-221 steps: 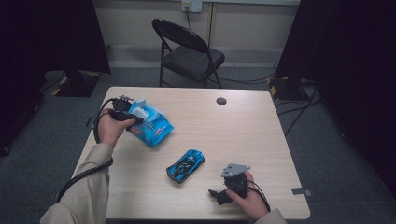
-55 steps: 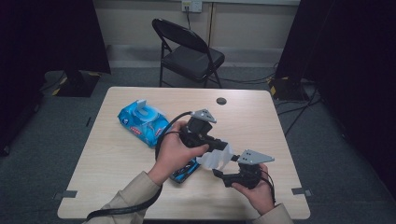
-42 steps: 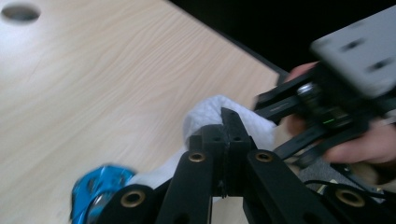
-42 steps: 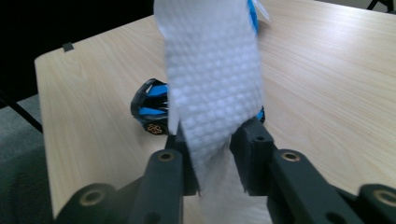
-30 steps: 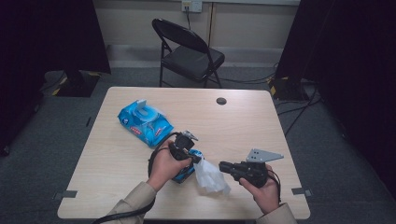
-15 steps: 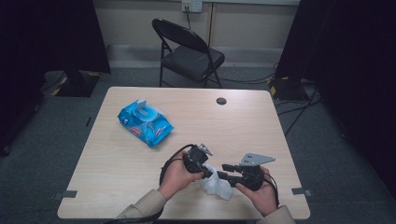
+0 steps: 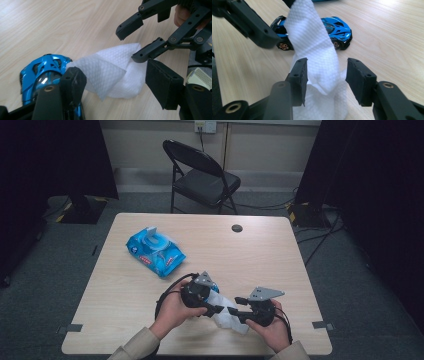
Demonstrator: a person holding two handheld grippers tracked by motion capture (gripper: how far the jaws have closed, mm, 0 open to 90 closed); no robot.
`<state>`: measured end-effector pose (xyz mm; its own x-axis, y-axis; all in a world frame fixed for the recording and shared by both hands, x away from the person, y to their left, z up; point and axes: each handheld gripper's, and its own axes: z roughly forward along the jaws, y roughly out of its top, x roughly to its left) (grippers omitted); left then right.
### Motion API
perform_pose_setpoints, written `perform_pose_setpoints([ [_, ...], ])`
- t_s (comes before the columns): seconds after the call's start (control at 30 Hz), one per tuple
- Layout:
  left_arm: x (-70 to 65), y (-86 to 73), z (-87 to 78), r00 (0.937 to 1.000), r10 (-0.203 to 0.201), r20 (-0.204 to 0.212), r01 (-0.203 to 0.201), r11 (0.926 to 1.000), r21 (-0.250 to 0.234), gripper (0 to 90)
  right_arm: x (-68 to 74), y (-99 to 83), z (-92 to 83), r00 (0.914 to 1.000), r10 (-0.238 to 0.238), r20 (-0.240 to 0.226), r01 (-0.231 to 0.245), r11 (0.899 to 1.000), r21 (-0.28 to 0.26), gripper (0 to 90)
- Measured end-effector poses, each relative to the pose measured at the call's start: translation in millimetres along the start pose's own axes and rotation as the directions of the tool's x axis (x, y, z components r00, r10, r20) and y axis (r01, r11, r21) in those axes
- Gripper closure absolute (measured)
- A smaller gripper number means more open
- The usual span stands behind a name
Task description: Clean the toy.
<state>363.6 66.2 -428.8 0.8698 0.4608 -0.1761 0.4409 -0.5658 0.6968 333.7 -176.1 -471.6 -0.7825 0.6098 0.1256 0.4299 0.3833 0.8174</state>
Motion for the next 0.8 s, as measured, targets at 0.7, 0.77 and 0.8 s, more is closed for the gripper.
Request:
perform_pose_setpoints([
  [0.7, 32.5, -78.0, -32.1, 0.989, -0.068, -0.131, 0.058, 0.9955, -0.075, 17.6, -1.2, -4.2, 5.1, 0.9997, -0.006, 0.022, 0.006, 1.0, 0.01, 40.3],
  [0.77, 33.3, -80.7, -27.1, 0.9887, -0.072, -0.132, 0.063, 0.9954, -0.072, 17.1, -0.4, -4.4, 6.0, 0.9998, -0.004, 0.021, 0.004, 1.0, 0.015, 40.2],
  [0.8, 33.4, -81.3, -25.1, 0.9883, -0.072, -0.134, 0.063, 0.9955, -0.071, 17.1, -0.2, -4.5, 6.4, 0.9998, -0.008, 0.021, 0.008, 1.0, 0.018, 40.2],
])
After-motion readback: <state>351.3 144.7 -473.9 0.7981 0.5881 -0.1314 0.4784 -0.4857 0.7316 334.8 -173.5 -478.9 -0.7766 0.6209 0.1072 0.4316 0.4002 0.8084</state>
